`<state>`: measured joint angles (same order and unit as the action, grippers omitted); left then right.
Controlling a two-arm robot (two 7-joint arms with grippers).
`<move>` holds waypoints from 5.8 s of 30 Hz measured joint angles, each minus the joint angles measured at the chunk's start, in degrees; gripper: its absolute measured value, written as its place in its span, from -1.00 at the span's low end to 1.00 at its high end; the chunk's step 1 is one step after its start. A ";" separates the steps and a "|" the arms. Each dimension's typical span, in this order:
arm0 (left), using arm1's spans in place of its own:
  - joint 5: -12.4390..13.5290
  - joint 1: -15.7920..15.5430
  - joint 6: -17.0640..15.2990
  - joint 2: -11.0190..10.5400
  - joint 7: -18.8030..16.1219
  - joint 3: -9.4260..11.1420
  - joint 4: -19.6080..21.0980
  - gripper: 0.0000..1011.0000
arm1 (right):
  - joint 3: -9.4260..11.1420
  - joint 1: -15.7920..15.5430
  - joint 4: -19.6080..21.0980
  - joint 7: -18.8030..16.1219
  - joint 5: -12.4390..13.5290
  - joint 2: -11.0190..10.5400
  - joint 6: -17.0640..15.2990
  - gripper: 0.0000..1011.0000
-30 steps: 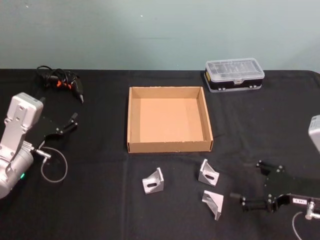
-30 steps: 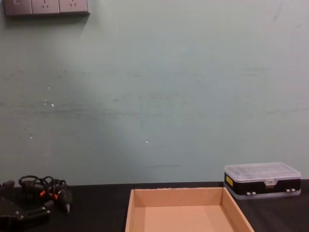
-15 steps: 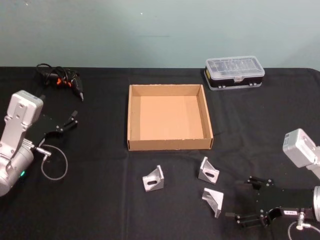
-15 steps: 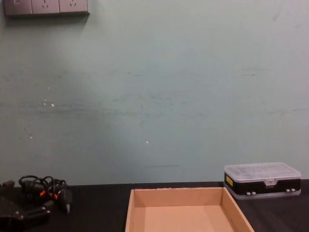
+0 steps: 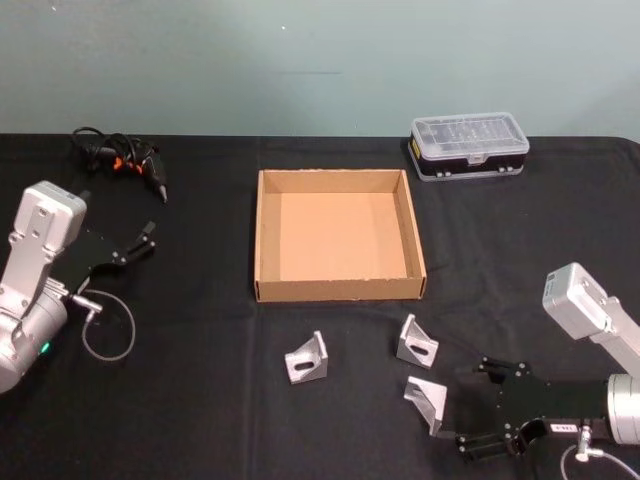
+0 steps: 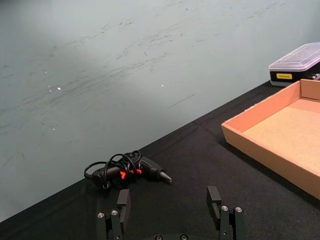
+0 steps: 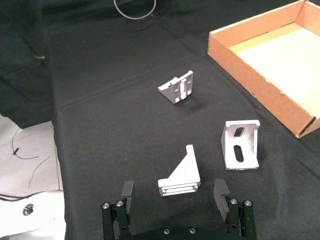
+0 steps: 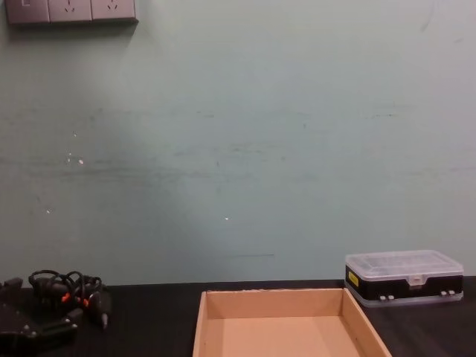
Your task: Use one hand to pick up the angle iron from the table and place it into the box.
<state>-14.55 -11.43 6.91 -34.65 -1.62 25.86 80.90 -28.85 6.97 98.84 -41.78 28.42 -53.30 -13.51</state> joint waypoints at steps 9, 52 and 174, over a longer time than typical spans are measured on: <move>0.00 0.00 0.00 0.00 0.00 0.00 0.00 0.98 | -1.53 1.77 -1.36 -0.31 -0.71 1.21 -0.24 0.98; 0.00 0.00 0.00 0.00 0.00 0.00 0.00 0.98 | -5.05 5.37 -5.57 -0.51 -2.41 4.69 0.32 0.28; 0.00 0.00 0.00 0.00 0.00 0.00 0.00 0.98 | 1.57 21.69 -25.92 13.73 -15.86 29.82 -1.15 0.98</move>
<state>-14.55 -11.43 6.91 -34.64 -1.62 25.86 80.90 -27.29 28.67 72.92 -28.05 12.56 -23.48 -14.66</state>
